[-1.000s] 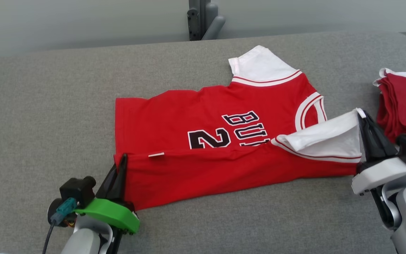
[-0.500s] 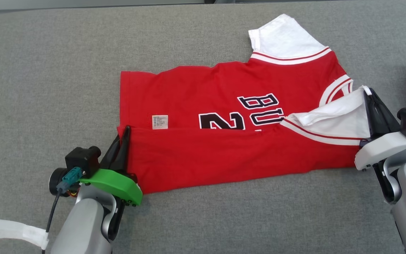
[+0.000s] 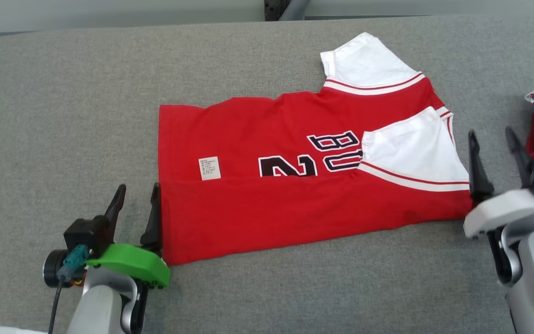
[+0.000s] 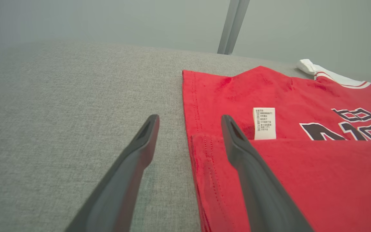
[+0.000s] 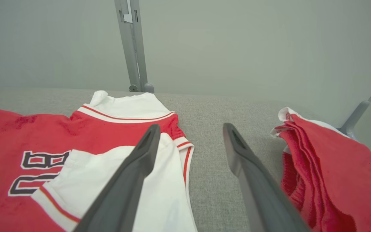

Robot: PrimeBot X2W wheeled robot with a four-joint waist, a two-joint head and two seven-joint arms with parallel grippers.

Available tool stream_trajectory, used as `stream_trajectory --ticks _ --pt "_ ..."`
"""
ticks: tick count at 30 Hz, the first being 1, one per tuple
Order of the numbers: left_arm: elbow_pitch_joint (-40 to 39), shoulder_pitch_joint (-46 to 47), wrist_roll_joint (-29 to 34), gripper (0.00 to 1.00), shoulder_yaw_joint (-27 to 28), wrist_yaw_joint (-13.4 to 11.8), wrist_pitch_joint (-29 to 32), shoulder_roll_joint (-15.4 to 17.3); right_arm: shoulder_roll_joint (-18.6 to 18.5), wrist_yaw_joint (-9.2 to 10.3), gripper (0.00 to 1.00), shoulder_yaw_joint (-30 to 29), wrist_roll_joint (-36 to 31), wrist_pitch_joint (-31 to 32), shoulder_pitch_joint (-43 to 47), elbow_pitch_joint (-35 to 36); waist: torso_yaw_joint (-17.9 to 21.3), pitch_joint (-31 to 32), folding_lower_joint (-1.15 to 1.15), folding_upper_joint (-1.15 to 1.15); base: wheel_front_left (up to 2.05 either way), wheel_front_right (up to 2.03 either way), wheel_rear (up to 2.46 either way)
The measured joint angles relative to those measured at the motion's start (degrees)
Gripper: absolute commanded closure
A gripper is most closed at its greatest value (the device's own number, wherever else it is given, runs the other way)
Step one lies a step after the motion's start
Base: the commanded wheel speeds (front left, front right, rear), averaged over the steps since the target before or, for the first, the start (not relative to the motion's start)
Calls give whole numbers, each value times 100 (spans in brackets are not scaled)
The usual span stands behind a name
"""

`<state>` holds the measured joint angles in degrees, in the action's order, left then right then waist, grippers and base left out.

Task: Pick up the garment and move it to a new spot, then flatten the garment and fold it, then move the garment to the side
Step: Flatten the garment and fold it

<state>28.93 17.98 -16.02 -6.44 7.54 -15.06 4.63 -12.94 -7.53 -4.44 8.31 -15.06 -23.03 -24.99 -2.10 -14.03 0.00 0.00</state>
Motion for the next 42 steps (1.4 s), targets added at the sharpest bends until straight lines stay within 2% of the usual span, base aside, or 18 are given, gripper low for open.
stream_trajectory --ticks 9,21,23,25,32,42 --pt "-338 -855 252 0 339 0 1 -162 88 0 0 -22 190 1 1208 -237 101 201 0 0 0 0 0" --pt "-282 -900 152 0 68 0 1 -177 142 0 0 43 475 1 1040 -861 -65 159 0 0 0 0 0" --pt "-276 -883 143 0 41 0 1 -177 143 0 59 59 524 1 977 -980 -91 150 0 0 0 0 0" --pt "-266 -865 100 0 3 0 1 -177 137 0 100 73 550 0 929 -1068 -106 122 0 0 0 0 0" --pt "-210 -845 -8 0 -93 0 1 -178 133 -3 100 66 697 -11 838 -1236 -122 66 0 0 0 0 0" --pt "-19 -963 -319 0 -379 0 1 -178 115 -1 100 161 764 -8 836 -947 -85 75 0 0 0 0 0"
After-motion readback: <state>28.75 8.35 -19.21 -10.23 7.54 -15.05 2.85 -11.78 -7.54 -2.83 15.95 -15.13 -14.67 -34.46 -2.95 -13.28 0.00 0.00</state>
